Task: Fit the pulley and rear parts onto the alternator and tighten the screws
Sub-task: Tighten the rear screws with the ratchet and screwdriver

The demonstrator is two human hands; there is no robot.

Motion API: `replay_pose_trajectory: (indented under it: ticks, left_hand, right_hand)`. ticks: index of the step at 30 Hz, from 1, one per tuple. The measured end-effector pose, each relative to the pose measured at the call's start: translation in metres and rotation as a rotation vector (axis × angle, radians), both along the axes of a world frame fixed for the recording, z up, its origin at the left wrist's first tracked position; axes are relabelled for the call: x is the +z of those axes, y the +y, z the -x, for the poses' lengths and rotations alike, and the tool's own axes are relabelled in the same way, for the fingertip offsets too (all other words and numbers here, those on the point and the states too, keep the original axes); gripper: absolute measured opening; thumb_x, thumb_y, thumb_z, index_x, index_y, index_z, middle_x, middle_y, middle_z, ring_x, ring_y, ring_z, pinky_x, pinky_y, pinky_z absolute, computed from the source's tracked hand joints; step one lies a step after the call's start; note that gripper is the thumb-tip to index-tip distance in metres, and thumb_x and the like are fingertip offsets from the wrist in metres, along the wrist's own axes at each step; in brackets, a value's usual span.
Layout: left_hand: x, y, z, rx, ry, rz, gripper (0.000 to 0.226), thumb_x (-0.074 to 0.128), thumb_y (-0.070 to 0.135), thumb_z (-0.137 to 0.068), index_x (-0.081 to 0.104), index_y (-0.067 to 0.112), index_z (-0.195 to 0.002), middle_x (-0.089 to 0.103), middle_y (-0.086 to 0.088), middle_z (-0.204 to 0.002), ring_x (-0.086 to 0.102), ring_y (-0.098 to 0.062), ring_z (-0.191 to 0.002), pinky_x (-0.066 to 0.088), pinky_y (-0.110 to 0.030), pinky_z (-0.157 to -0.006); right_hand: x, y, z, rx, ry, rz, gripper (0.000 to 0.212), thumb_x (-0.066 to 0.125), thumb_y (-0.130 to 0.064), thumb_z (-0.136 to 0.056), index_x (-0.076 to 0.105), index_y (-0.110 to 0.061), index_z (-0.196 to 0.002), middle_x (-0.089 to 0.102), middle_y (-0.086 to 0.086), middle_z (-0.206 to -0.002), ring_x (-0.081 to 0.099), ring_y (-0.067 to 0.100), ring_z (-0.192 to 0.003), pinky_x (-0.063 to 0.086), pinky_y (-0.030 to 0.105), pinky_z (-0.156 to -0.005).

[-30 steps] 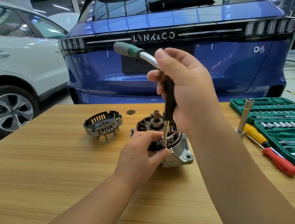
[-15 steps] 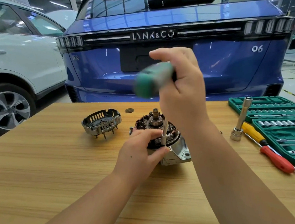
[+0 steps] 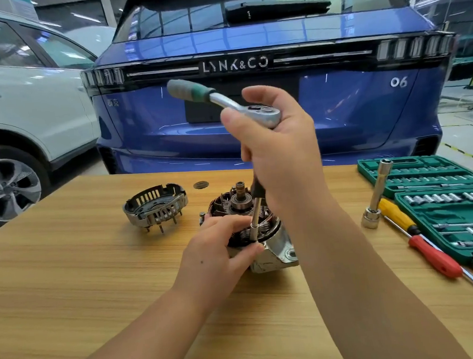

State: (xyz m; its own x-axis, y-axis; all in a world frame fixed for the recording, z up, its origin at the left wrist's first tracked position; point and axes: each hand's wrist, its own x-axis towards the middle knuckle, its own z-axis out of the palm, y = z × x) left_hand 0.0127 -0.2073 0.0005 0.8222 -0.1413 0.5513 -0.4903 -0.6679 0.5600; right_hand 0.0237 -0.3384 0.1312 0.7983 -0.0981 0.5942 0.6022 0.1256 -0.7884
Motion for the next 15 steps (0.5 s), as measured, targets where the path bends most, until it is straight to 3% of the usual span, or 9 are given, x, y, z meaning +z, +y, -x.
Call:
replay_pose_trajectory:
  ticks: [4, 7, 10, 12, 15]
  left_hand:
    - [0.001, 0.0, 0.0, 0.01, 0.021, -0.002, 0.04, 0.079, 0.036, -0.081, 0.065, 0.037, -0.119, 0.059, 0.026, -0.106, 0.048, 0.014, -0.109, 0.035, -0.001, -0.087]
    - [0.002, -0.001, 0.002, 0.006, 0.012, 0.002, 0.04, 0.08, 0.034, -0.081, 0.058, 0.045, -0.112, 0.054, 0.034, -0.099, 0.049, 0.013, -0.104, 0.036, -0.002, -0.087]
    - [0.002, 0.0, 0.001, 0.0, 0.004, -0.017, 0.038, 0.079, 0.035, -0.083, 0.061, 0.042, -0.115, 0.058, 0.03, -0.101, 0.05, 0.006, -0.105, 0.038, -0.008, -0.087]
    - [0.001, 0.001, 0.001, -0.003, 0.007, -0.016, 0.039, 0.078, 0.036, -0.083, 0.065, 0.037, -0.12, 0.063, 0.024, -0.107, 0.051, 0.004, -0.108, 0.038, -0.008, -0.088]
    - [-0.001, 0.002, 0.0, 0.005, 0.019, -0.005, 0.042, 0.078, 0.038, -0.083, 0.065, 0.034, -0.123, 0.062, 0.02, -0.11, 0.052, 0.004, -0.108, 0.038, -0.005, -0.088]
  right_hand:
    - [0.01, -0.012, 0.002, 0.545, 0.345, -0.266, 0.026, 0.067, -0.029, -0.087, 0.059, -0.013, -0.104, 0.068, 0.002, -0.085, 0.053, 0.013, -0.067, 0.045, 0.025, -0.065]
    - [0.009, -0.01, 0.003, 0.661, 0.392, -0.277, 0.025, 0.07, -0.026, -0.075, 0.064, -0.013, -0.096, 0.066, -0.002, -0.082, 0.057, 0.012, -0.069, 0.049, 0.021, -0.064]
    - [0.008, -0.011, 0.002, 0.741, 0.325, -0.372, 0.025, 0.072, -0.003, -0.077, 0.055, -0.02, -0.086, 0.065, 0.0, -0.08, 0.061, 0.019, -0.076, 0.05, 0.026, -0.067]
    - [0.003, -0.009, -0.001, 0.517, 0.098, -0.281, 0.025, 0.068, 0.0, -0.08, 0.055, -0.022, -0.078, 0.067, 0.002, -0.088, 0.064, 0.027, -0.087, 0.053, 0.035, -0.072]
    - [-0.005, -0.005, -0.007, -0.091, -0.338, 0.134, 0.031, 0.062, 0.002, -0.088, 0.06, -0.028, -0.081, 0.066, 0.001, -0.093, 0.067, 0.031, -0.088, 0.055, 0.046, -0.075]
